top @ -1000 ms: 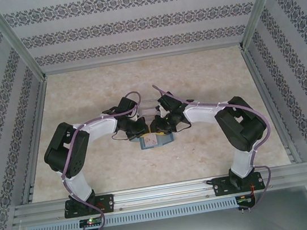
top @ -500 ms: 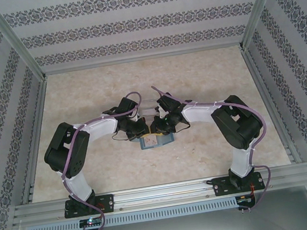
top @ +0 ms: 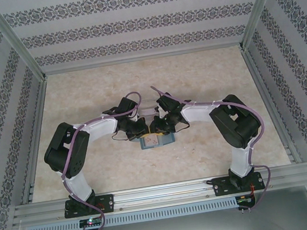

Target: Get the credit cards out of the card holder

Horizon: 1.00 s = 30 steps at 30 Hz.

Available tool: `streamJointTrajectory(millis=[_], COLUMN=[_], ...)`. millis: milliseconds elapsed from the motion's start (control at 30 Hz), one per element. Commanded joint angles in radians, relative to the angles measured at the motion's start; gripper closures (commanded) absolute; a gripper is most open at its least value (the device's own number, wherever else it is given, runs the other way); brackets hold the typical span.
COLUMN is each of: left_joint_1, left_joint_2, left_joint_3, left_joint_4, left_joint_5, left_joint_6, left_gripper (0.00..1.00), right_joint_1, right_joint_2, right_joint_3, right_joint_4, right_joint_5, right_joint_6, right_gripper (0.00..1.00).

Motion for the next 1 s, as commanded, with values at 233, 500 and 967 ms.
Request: streamJointTrajectory(millis=[233,500,967], left_joint_1=[-0.009,-0.009,-0.035], left_joint_2=[0.027,0.019,0.007], left_joint_3=[0.006,0.007,0.068], left_joint_4=[-0.016,-0.041,-0.052], left_joint_5=[0.001,-0.015,0.014], left_joint_6=[0.005,0.014,0.01], left_gripper=[0.98,0.98,0.98], right_joint_1=[0.008,0.008,0.001], right_joint_2=[-0.01,-0.044,-0.101], right_joint_3=[0.022,0.029,-0.004], right_joint_4=[-0.083,-0.079,-0.072], right_joint_5=[0.053,0.037,0.044], right_joint_6=[-0.03,-0.027,-0.015], right_gripper=[0.56,0.45,0.61])
